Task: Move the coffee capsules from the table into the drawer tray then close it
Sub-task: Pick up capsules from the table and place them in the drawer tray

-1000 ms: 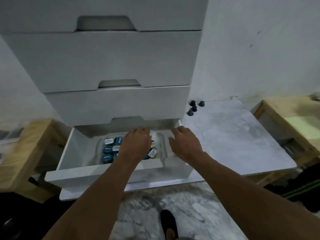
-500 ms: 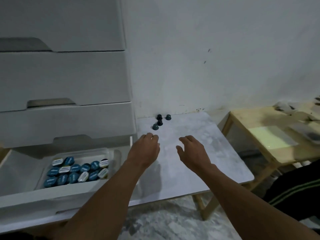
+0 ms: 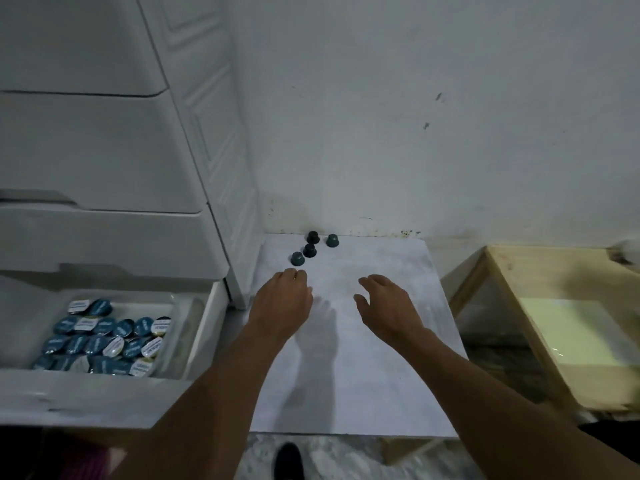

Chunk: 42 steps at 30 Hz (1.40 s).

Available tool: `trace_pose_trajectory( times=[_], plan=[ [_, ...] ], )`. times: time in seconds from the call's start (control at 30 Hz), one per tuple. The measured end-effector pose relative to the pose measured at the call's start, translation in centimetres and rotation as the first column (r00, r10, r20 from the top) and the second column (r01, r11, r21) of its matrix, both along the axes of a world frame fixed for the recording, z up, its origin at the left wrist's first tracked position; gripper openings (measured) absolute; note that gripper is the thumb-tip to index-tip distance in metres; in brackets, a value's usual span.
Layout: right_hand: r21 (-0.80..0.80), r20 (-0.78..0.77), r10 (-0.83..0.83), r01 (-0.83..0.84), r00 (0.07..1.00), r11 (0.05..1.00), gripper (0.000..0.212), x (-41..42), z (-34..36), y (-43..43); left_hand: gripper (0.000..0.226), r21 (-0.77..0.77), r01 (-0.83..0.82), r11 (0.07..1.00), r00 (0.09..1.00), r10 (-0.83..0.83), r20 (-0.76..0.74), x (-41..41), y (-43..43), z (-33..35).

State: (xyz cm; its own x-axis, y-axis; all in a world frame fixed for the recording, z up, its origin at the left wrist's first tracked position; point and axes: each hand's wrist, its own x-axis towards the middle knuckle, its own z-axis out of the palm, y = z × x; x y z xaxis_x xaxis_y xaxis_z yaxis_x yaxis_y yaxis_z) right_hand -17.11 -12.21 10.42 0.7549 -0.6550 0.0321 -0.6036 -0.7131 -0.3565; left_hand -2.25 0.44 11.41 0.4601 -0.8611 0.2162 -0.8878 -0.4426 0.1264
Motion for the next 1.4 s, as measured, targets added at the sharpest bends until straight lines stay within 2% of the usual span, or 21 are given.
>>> trace_pose_trajectory(
  times=[0.13, 0.23, 0.3, 0.53, 0.63, 0.73, 0.83, 1.07, 1.27, 1.4],
  plan=[
    [0.013, -0.023, 0.047, -0.046, 0.999, 0.999, 0.034, 2.8, -1.2, -2.3, 0.027, 0.052, -0.046, 0.998, 0.999, 0.045, 0.03, 2.3, -2.4, -0.7],
    [0.024, -0.04, 0.068, -0.067, 0.997, 0.997, 0.034, 5.4, -2.1, -4.4, 0.031, 0.07, -0.087, 0.994, 0.996, 0.088, -0.019, 4.8, -4.7, -2.1],
    [0.045, -0.061, 0.084, -0.081, 0.995, 0.996, 0.035, 7.2, -2.7, -5.8, 0.029, 0.083, -0.114, 0.99, 0.99, 0.119, -0.069, 6.4, -6.4, -3.3],
    [0.135, -0.127, 0.139, -0.122, 0.982, 0.983, 0.035, 14.4, -6.1, -10.3, 0.026, 0.17, -0.103, 0.98, 0.991, 0.116, -0.071, 10.9, -11.1, -6.8],
    [0.176, -0.142, 0.168, -0.143, 0.975, 0.974, 0.038, 17.2, -7.6, -11.5, 0.025, 0.212, -0.096, 0.972, 0.981, 0.128, -0.143, 12.6, -12.4, -8.5],
    [0.194, -0.143, 0.203, -0.174, 0.969, 0.966, 0.04, 19.5, -8.8, -12.4, 0.035, 0.24, -0.12, 0.963, 0.954, 0.179, -0.242, 13.8, -13.6, -9.5],
    [0.191, -0.161, 0.235, -0.203, 0.959, 0.96, 0.037, 21.4, -9.8, -13.1, 0.038, 0.244, -0.116, 0.963, 0.945, 0.182, -0.27, 14.5, -14.3, -10.3],
    [0.207, -0.162, 0.265, -0.229, 0.951, 0.951, 0.036, 23.5, -11.9, -13.8, 0.027, 0.251, -0.158, 0.955, 0.911, 0.239, -0.335, 15.7, -15.4, -12.9],
    [0.192, -0.155, 0.224, -0.193, 0.962, 0.962, 0.024, 23.1, -11.6, -13.8, 0.023, 0.238, -0.18, 0.955, 0.896, 0.259, -0.361, 15.4, -15.3, -13.1],
    [0.177, -0.163, 0.175, -0.146, 0.971, 0.973, 0.036, 21.5, -10.0, -13.6, 0.027, 0.205, -0.163, 0.965, 0.894, 0.232, -0.384, 14.4, -14.5, -11.5]
  ],
)
